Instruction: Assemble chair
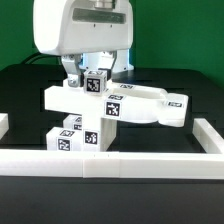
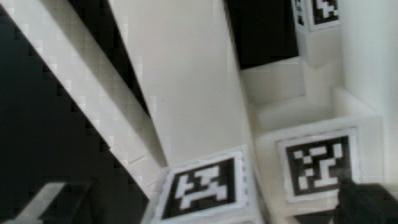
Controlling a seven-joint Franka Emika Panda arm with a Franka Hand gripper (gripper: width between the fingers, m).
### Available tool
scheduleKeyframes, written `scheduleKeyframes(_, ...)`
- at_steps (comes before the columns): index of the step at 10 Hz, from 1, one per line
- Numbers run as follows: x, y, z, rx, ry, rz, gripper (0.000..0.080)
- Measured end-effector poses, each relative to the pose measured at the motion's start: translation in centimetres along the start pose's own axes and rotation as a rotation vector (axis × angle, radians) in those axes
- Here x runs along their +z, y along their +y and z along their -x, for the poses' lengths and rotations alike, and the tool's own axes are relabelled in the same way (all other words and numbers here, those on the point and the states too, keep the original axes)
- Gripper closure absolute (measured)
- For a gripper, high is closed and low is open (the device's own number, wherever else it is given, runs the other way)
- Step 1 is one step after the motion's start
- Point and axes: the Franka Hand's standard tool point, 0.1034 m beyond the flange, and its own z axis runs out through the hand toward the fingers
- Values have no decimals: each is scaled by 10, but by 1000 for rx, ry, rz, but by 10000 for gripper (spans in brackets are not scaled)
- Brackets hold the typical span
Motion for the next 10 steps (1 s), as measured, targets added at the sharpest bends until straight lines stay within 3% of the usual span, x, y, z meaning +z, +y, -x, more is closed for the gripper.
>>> scheduleKeyframes(3, 0, 3, 6, -79, -15, 4, 162)
scheduleKeyframes(5, 1, 3, 9, -63, -16, 3, 517)
scheduleKeyframes(7, 1, 3, 10, -10, -15, 3, 515)
scheduleKeyframes(10, 2, 3, 10, 314, -9, 5, 515)
